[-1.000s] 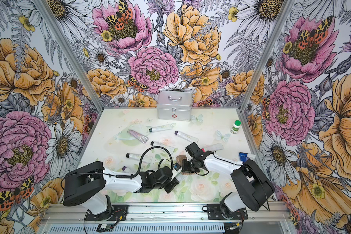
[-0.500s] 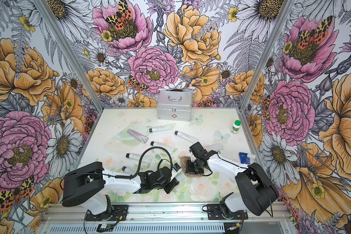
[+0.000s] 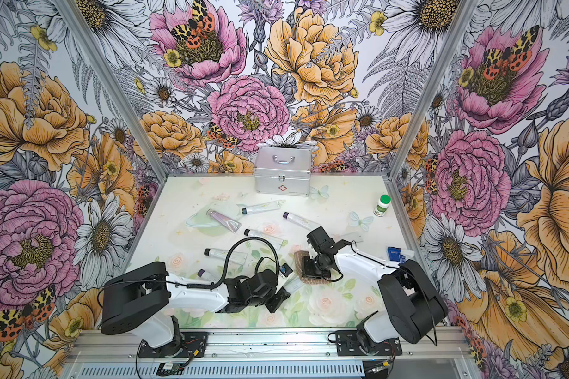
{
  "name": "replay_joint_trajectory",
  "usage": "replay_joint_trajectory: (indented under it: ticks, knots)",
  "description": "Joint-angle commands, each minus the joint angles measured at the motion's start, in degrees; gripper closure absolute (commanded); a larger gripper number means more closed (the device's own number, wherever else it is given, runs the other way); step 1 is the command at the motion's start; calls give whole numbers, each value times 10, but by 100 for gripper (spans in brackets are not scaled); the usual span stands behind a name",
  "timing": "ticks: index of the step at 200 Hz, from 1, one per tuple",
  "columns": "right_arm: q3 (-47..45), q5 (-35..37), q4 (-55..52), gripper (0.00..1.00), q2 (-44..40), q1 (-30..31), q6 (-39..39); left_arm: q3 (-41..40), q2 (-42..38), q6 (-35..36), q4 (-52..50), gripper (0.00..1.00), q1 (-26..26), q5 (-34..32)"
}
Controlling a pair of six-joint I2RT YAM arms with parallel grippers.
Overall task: Wipe the surface of the toothpaste tube
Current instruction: Wipe the dirt from the toothpaste tube.
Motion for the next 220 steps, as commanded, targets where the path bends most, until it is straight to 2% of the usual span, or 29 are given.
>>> replay_joint_trajectory:
  ticks: [1,55,92,123,147,170,197,220]
  knots:
    - [-26,3,-48,100,-10,31,25,-3,0,-1,1,73,8,-22]
    - [-19,25,-45,100,15,41,21,-4,-1,0,1,73,9,-23]
    - [-1,90,-62,100,36,-17,-5,-11,-11,-1,1,73,9,-24]
    - [18,113,-76,100,39,-62,-27,-14,-15,-2,2,73,10,-25]
    - [37,88,-77,100,25,-74,-33,-13,-12,-3,4,73,8,-23]
    - [58,34,-76,100,12,-68,-30,-11,-10,-2,4,73,8,-23]
    - [74,-3,-75,100,8,-31,-19,-11,-10,-2,4,73,8,-25]
    - [80,-2,-73,100,15,0,-9,-11,-9,-2,4,73,8,-25]
